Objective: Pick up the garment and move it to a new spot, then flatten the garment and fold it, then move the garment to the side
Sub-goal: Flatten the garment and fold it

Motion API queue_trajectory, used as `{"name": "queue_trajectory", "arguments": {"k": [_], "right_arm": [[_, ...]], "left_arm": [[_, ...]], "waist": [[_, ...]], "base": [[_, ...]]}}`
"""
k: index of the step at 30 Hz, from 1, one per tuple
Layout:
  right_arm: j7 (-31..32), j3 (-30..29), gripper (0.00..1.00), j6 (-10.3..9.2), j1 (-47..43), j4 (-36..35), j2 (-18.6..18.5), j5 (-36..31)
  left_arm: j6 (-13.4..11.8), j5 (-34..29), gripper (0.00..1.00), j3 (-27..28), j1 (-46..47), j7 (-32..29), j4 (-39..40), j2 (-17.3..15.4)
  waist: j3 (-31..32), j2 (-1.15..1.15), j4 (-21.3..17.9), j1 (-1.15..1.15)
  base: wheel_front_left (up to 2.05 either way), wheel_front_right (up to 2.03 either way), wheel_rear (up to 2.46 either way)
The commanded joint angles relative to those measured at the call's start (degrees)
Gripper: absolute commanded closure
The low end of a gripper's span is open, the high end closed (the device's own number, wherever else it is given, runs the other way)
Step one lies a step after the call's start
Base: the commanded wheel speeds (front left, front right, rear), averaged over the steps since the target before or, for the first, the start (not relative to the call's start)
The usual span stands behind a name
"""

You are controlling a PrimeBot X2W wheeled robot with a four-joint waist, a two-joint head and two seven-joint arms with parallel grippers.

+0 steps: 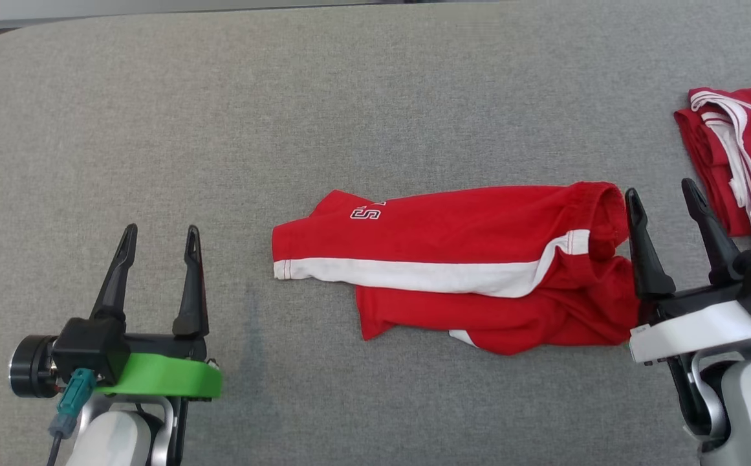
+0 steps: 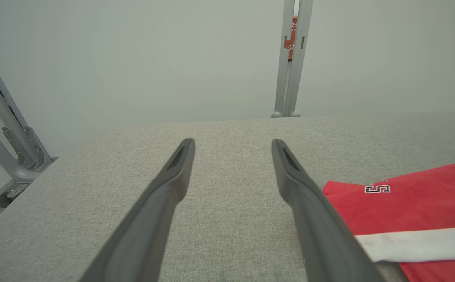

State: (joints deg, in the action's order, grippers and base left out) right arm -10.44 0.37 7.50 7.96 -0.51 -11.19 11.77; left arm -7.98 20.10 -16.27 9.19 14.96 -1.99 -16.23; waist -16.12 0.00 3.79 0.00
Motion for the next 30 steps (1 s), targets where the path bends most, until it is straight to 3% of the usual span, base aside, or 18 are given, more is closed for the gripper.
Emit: {"name": "queue_trajectory", "arguments": {"k": [1, 9, 20, 30], "right_arm": [[0.89, -0.24, 0.00, -0.02, -1.74, -1.66, 0.39, -0.81], [5.11, -0.33, 0.00, -0.02, -9.28, -10.31, 3.03, -2.13], [6.47, -0.63, 0.00, -0.02, -11.22, -13.08, 3.92, -2.42], [7.39, 1.20, 0.00, -0.02, -9.19, -13.42, 3.85, -2.41]], "left_arm": [[-0.27, -0.27, 0.00, 0.33, -0.90, 0.26, 0.03, -0.37], [-0.80, -0.32, 0.00, 0.22, -3.28, 0.12, 0.40, -0.88], [-0.58, -0.42, 0.00, -0.66, -3.21, -1.51, 0.95, -2.03], [6.06, 2.37, 0.00, -7.05, 3.57, -11.95, -5.08, -1.00]], "waist": [[1.49, 0.00, -0.87, 0.00], [3.90, 0.00, -1.90, 0.00], [4.19, 0.00, -2.31, 0.00], [-0.26, 0.00, -3.52, 0.00]], "base": [[0.00, 0.00, 0.00], [0.00, 0.00, 0.00], [0.00, 0.00, 0.00], [0.00, 0.00, 0.00]]}}
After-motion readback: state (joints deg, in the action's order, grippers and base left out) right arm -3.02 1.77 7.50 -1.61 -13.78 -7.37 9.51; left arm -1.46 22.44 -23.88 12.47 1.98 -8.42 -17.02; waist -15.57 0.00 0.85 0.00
